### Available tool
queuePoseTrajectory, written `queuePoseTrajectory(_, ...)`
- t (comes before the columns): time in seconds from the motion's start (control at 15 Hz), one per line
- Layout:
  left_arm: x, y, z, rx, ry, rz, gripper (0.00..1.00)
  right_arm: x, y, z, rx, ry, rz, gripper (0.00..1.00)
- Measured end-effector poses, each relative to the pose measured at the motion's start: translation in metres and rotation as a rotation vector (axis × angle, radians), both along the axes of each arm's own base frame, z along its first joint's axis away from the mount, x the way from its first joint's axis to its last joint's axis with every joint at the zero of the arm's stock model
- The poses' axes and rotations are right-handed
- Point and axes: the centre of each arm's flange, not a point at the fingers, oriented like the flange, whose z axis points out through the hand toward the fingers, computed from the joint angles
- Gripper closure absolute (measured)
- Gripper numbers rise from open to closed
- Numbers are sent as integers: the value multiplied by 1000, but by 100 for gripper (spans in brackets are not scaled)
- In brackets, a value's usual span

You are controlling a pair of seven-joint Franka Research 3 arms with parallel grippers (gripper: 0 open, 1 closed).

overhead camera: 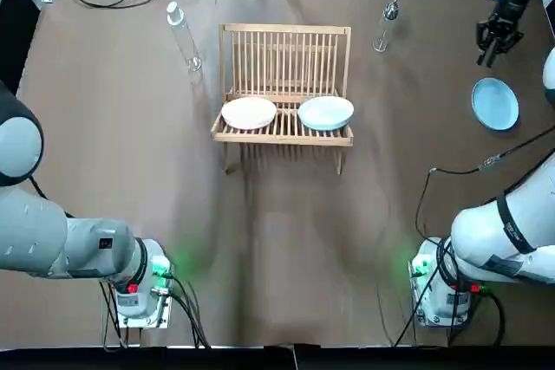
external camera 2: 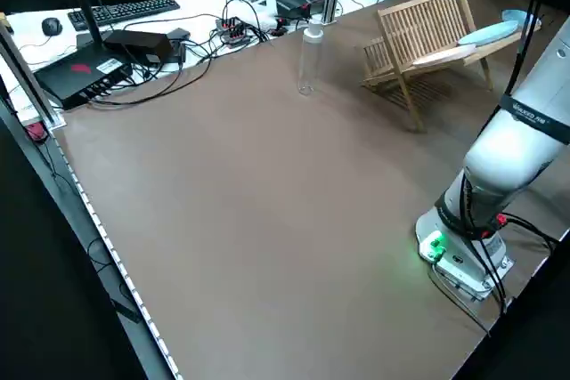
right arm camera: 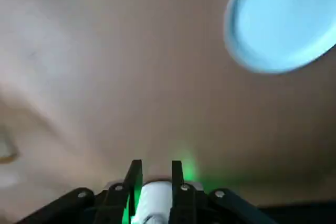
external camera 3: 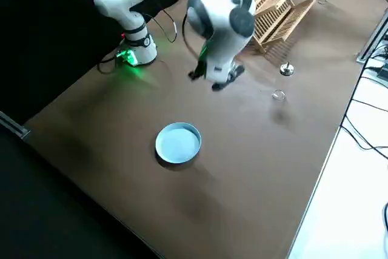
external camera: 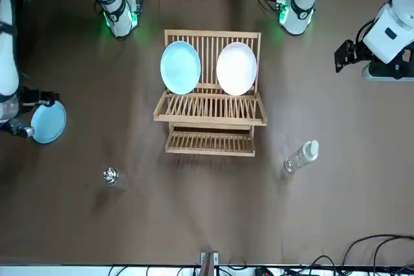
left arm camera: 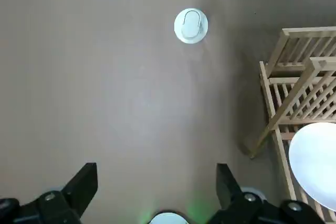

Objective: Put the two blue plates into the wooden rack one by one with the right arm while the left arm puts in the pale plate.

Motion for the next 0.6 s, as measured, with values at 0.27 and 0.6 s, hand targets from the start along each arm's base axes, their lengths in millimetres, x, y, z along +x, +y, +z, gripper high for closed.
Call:
queuePoseTrajectory(0.27,0,0,0,0,-2,-1,0,-1,-95,-56,-5,-127,71,64)
queuePoseTrajectory(0.6,2,-2,-2,-1,1,-13,0,-20,-189,-118,-38,-251,166,54)
